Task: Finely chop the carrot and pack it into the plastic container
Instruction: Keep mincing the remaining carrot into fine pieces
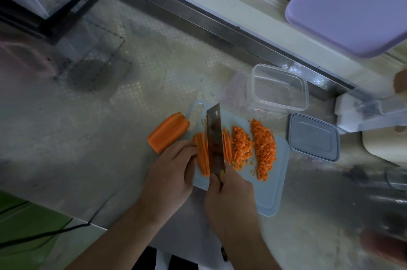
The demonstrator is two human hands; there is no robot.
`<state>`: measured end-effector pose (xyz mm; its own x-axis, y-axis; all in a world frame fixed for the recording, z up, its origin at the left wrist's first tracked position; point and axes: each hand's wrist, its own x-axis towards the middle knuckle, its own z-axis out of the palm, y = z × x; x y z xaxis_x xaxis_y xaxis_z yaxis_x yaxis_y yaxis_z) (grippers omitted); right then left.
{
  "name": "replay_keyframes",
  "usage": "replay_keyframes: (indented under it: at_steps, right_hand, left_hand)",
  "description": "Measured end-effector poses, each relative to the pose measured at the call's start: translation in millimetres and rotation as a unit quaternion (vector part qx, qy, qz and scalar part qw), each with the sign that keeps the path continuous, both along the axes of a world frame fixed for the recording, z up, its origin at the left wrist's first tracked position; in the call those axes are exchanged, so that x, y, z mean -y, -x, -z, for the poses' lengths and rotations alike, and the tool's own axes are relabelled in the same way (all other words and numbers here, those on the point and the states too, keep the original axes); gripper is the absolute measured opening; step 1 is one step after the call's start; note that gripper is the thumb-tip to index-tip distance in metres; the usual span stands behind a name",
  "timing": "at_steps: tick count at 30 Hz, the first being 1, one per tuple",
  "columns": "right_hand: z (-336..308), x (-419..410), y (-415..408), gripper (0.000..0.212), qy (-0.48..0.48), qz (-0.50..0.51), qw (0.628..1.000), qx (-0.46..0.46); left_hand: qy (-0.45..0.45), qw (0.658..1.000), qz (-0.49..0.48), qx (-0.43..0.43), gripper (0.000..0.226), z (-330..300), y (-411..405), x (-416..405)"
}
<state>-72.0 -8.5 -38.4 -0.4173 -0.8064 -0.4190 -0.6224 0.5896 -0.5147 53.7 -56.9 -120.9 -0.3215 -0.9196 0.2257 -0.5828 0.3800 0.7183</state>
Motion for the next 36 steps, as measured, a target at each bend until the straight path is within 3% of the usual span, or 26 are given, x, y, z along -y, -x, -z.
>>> replay_keyframes:
  at_steps: [17, 21, 25, 29, 36]
  right_hand:
    - [-8.6, 9.7, -15.7, 0.006, -0.100, -0.046, 0.993, -0.038]
    - [-6.3, 19.4, -18.8, 0.015, -0.057, -0.017, 0.998, -0.017]
    - [-4.3, 16.6, -11.9, 0.007, -0.007, -0.003, 1.000, -0.012]
    - [-8.9, 8.6, -5.9, 0.030, -0.026, -0.021, 0.999, -0.011]
    - [-5.5, 3.2, -7.9, 0.014, -0.064, -0.030, 0.997, -0.017]
  left_hand:
    - [0.041, 0.999, 0.026, 0.005, 0.005, 8.8, -3.8, -3.2]
    - [0.027, 0.999, 0.025, 0.007, 0.006, 8.7, -5.3, -3.5]
    - [0.037, 0.999, 0.020, 0.002, 0.008, 7.6, -6.0, -3.8]
    - [0.043, 0.999, 0.018, -0.004, 0.012, 6.4, -6.6, -3.9]
    - [0.044, 0.999, 0.014, -0.006, 0.009, 8.3, -6.1, -3.4]
